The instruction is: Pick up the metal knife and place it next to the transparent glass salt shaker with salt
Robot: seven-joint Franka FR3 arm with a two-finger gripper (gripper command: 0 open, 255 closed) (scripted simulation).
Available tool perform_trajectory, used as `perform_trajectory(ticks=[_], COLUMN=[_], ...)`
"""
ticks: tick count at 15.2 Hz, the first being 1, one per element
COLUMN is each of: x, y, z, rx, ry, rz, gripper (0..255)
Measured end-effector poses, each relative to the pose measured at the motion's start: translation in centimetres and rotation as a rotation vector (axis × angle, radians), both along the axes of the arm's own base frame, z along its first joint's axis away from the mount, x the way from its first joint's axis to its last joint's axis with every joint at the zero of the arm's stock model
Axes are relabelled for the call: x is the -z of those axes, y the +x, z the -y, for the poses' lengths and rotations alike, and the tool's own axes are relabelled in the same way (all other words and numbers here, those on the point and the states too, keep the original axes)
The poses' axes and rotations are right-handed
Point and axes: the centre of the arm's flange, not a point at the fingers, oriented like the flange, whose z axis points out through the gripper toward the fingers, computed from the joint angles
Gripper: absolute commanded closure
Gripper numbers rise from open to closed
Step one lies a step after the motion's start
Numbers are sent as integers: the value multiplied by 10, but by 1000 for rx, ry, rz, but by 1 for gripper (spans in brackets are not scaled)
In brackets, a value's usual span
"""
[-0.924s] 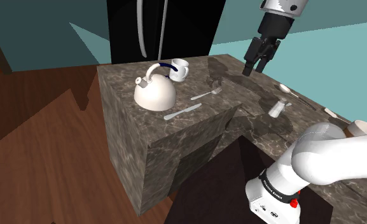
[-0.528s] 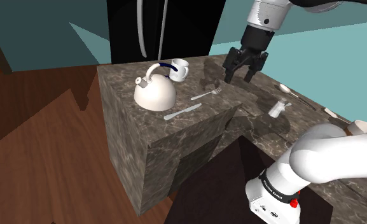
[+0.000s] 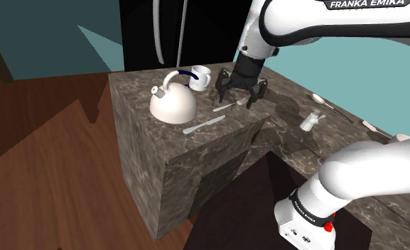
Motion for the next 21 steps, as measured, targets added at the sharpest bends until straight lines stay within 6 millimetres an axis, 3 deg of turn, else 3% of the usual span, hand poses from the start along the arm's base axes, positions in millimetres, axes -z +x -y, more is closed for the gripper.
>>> perform_trajectory(ticks=[6, 11, 18, 21], x=[58, 106, 144, 150], y=[51, 86, 93, 92], z=[0, 13, 16, 16], rx=[401, 718, 770, 770], ry=[-27, -47, -49, -48], rz=[-1, -1, -1, 0], gripper=[0, 0, 0, 0])
